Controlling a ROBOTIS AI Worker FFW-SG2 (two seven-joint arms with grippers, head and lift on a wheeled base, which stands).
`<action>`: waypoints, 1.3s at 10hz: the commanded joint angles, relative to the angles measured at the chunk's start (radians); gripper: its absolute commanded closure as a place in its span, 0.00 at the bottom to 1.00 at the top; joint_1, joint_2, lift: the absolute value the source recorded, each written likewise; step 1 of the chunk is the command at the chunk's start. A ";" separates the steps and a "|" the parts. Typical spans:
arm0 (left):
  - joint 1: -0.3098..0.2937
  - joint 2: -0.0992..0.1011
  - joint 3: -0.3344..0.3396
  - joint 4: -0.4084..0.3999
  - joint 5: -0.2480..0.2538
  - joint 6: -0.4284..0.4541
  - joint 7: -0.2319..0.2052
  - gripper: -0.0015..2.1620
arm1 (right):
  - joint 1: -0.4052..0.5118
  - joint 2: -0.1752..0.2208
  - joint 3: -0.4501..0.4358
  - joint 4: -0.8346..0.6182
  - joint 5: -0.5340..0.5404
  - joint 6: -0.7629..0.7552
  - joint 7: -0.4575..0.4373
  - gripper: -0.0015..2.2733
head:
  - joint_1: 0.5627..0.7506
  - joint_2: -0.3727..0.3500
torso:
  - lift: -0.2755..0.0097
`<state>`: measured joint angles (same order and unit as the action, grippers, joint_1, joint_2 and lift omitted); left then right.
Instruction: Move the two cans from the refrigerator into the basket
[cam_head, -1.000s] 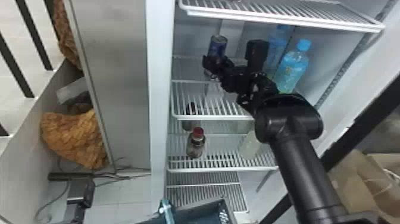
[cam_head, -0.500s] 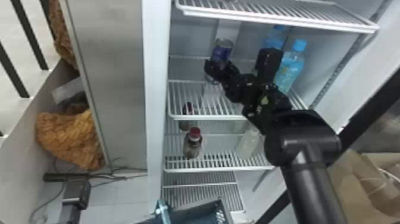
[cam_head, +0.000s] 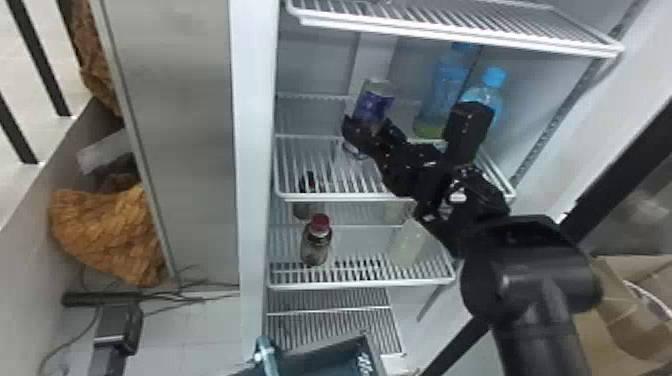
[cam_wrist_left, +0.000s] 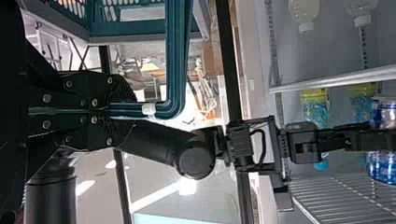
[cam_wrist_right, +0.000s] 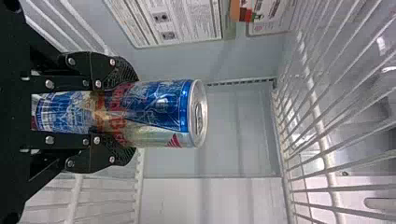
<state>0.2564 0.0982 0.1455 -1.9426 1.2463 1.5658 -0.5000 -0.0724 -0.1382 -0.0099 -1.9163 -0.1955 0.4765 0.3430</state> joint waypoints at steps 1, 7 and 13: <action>0.001 0.000 0.000 0.000 0.000 0.005 0.000 0.55 | 0.060 -0.003 -0.014 -0.085 -0.008 0.029 0.004 0.56 | 0.70 0.20 | 0.84; 0.009 -0.005 0.008 0.000 0.000 0.005 0.000 0.55 | 0.310 -0.017 -0.082 -0.387 -0.050 0.135 0.025 0.56 | 0.70 0.16 | 0.84; 0.014 -0.008 0.026 0.000 0.000 0.005 -0.002 0.55 | 0.494 -0.028 -0.154 -0.598 -0.074 0.272 0.096 0.56 | 0.70 0.14 | 0.84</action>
<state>0.2698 0.0915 0.1690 -1.9426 1.2457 1.5658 -0.5016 0.4048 -0.1647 -0.1562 -2.4989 -0.2707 0.7294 0.4371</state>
